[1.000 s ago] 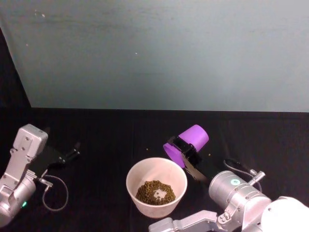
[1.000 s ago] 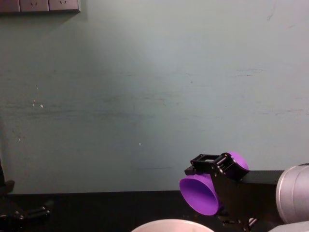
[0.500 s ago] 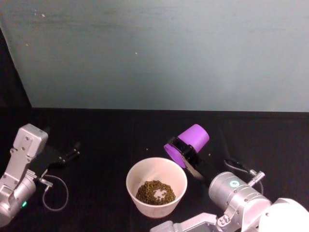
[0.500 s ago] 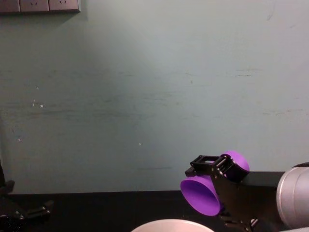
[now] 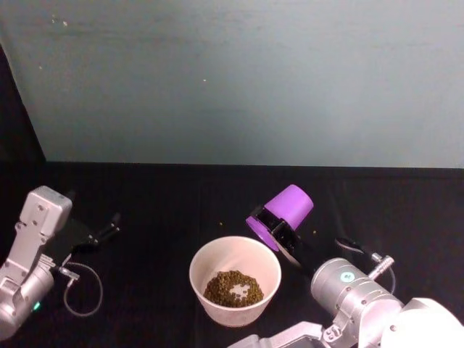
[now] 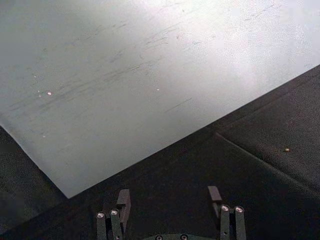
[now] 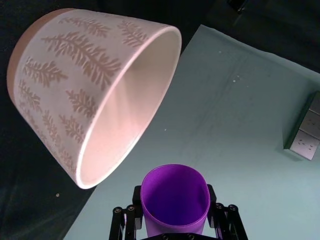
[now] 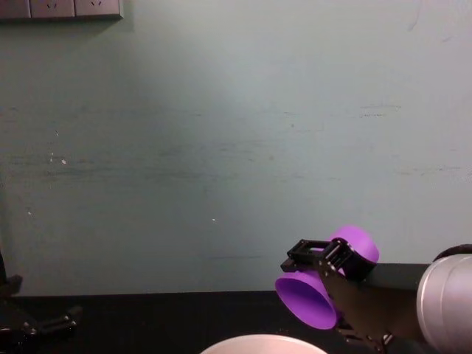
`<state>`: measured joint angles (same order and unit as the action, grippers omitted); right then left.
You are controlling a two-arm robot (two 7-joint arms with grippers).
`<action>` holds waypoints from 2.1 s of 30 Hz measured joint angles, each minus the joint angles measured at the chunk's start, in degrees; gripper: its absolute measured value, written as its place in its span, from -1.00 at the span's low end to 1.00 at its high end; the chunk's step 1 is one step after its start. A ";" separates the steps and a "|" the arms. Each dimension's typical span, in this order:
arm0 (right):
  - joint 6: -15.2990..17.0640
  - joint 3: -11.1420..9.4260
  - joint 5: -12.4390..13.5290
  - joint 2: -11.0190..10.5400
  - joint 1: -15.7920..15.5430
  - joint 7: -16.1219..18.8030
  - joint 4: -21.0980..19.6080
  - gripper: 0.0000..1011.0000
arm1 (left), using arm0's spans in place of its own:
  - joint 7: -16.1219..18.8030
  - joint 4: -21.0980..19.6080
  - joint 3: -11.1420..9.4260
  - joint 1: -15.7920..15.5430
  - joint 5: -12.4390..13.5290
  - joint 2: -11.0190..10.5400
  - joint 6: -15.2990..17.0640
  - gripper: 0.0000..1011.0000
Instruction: Pick up the cup and pour the mung beans from the cup into the bowl.
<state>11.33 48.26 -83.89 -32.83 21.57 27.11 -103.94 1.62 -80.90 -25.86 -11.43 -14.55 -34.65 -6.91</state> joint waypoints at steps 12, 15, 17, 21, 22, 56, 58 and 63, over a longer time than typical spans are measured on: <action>0.24 0.99 -2.03 0.11 0.65 0.59 0.43 0.42 | 0.00 0.00 0.00 0.00 0.00 0.00 0.00 0.99; 0.28 1.04 -2.17 0.07 0.63 0.61 0.43 0.42 | 0.00 0.00 0.00 0.00 0.00 0.00 0.00 0.98; 0.28 1.00 -2.04 0.04 0.52 0.56 0.42 0.42 | 0.00 0.00 0.00 0.00 0.00 0.00 0.00 0.99; 0.27 -0.38 0.77 -0.16 -0.54 -0.68 0.12 0.42 | 0.00 0.00 0.00 0.00 0.00 0.00 0.00 0.98; 0.26 -0.74 1.62 -0.19 -0.81 -1.06 0.06 0.42 | 0.00 0.00 0.00 0.00 0.00 0.00 0.00 0.98; -23.93 -33.16 75.79 7.39 -13.96 -9.78 13.40 0.42 | 0.00 0.00 0.00 0.00 0.00 0.00 0.00 0.98; -24.56 -34.15 80.06 8.54 -13.82 -8.49 15.35 0.42 | 0.00 0.00 0.00 0.00 0.00 0.00 0.00 0.98; -25.50 -35.25 86.86 10.37 -13.20 -5.80 18.89 0.42 | 0.00 0.00 0.00 0.00 0.00 0.00 0.00 0.98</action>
<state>-14.17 13.01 2.98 -22.47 8.37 21.31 -85.05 1.62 -80.90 -25.86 -11.43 -14.55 -34.65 -6.91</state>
